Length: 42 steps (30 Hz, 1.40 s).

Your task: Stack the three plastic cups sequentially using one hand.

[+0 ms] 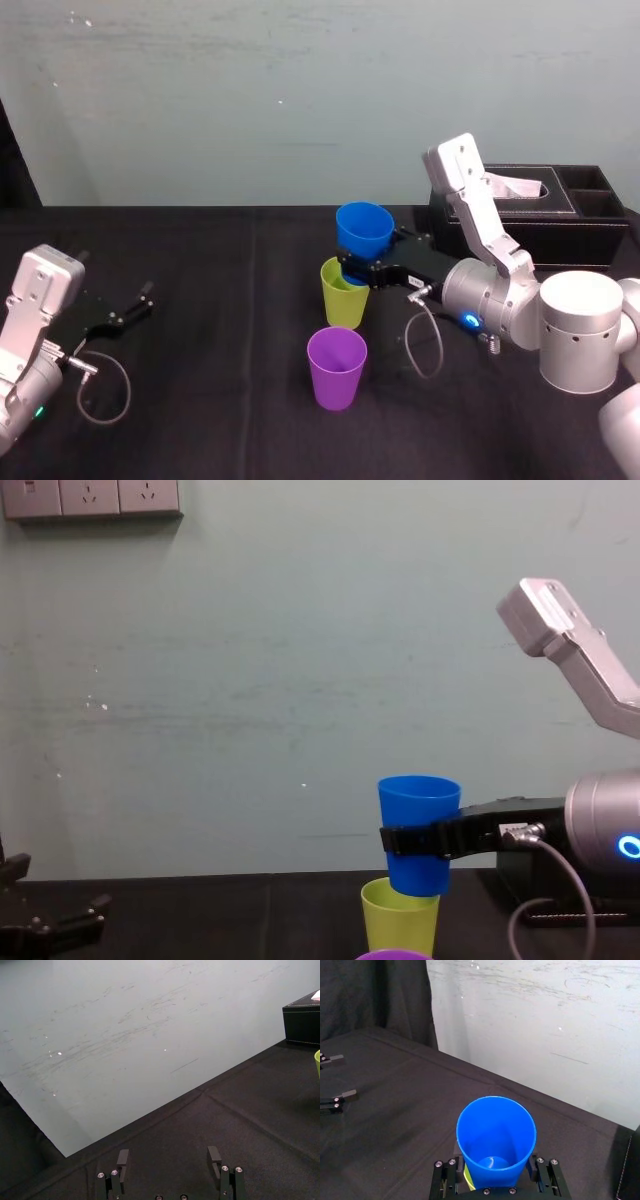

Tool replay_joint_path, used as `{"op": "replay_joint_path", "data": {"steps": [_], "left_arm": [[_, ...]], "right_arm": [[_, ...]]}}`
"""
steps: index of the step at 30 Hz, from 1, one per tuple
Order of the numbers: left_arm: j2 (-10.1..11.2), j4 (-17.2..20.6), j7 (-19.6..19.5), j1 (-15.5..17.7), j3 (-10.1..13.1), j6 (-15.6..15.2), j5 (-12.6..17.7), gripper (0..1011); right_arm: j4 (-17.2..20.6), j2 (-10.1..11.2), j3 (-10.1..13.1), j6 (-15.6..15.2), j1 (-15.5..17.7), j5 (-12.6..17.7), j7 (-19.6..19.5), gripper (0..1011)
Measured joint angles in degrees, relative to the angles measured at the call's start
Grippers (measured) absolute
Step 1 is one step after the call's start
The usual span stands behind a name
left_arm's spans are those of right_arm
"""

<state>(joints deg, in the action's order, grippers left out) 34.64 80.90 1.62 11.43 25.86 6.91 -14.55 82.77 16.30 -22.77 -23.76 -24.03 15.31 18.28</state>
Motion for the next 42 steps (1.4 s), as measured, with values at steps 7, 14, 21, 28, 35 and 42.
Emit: {"op": "replay_joint_path", "data": {"steps": [7,14,21,28,35,42], "left_arm": [[0.0,0.0,0.0,0.0,0.0,0.0,0.0,1000],[0.0,0.0,0.0,0.0,0.0,0.0,0.0,1000],[0.0,0.0,0.0,0.0,0.0,0.0,0.0,1000],[0.0,0.0,0.0,0.0,0.0,0.0,0.0,1000],[0.0,0.0,0.0,0.0,0.0,0.0,0.0,1000],[0.0,0.0,0.0,0.0,0.0,0.0,0.0,1000]], "right_arm": [[-1.1,-0.5,-0.3,0.7,-0.5,-0.2,0.3,715],[-2.4,-1.0,-0.5,1.0,-1.2,-0.5,0.4,715],[-3.6,-1.6,-1.0,1.5,-1.8,-0.8,0.7,715],[-4.7,-2.0,-1.3,1.8,-2.2,-1.3,0.8,715],[-5.6,-2.3,-1.4,2.1,-2.5,-1.6,0.8,715],[-6.1,-2.6,-1.3,2.6,-2.4,-2.0,0.7,715]]}}
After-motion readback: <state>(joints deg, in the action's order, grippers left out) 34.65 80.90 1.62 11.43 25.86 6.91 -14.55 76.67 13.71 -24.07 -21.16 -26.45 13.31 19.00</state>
